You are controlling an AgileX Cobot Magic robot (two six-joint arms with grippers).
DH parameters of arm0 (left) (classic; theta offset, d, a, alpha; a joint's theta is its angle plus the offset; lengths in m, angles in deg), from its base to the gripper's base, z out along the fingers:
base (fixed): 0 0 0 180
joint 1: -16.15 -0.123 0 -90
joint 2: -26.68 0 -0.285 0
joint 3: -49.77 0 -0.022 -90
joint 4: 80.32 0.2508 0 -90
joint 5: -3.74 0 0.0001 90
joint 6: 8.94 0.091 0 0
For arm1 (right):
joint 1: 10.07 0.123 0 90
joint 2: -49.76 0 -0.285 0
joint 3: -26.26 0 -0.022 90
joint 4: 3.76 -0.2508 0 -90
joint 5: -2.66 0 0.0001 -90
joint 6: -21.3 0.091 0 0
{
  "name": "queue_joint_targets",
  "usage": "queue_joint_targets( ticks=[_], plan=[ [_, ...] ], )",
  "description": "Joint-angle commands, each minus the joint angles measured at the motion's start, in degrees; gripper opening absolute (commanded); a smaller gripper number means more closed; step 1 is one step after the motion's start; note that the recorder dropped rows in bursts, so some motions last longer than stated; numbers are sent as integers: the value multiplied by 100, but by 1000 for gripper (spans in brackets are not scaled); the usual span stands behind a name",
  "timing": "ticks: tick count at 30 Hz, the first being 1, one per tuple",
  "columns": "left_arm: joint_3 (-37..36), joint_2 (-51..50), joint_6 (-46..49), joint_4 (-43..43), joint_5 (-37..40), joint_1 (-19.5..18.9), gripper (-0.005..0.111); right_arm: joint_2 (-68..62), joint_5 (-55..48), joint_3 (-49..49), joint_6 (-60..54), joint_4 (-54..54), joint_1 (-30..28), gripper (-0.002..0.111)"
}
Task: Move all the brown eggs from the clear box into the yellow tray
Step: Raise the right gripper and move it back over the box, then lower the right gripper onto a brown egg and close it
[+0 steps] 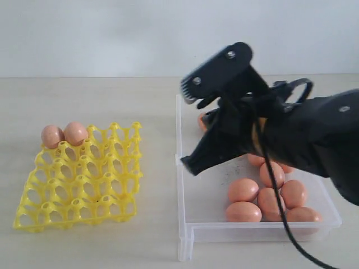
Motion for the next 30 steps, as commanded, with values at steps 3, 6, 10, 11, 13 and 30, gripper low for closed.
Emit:
queue_joint_targets(
  ticks=[3, 6, 10, 11, 13, 30],
  plan=[
    [-22, 17, 1, -30, -83, -12, 4, 374, -968, -202, -3289, -3187, -974, 0],
    [-22, 17, 1, -30, -83, -12, 4, 375, -773, 2, -5021, -5167, -1801, 0],
    [-22, 17, 1, -30, -83, -12, 4, 302, -1010, 481, -7434, -7842, -2513, 0],
    [-22, 17, 1, -30, -83, -12, 4, 243, -1223, 627, -8100, -8385, -2624, 0],
    [-22, 17, 1, -30, -83, -12, 4, 29, -1853, 1044, -9097, -9518, -2828, 0],
    [-22, 17, 1, -30, -83, -12, 4, -2859, -1154, 2977, -11075, -10277, -2932, 58]
  ],
)
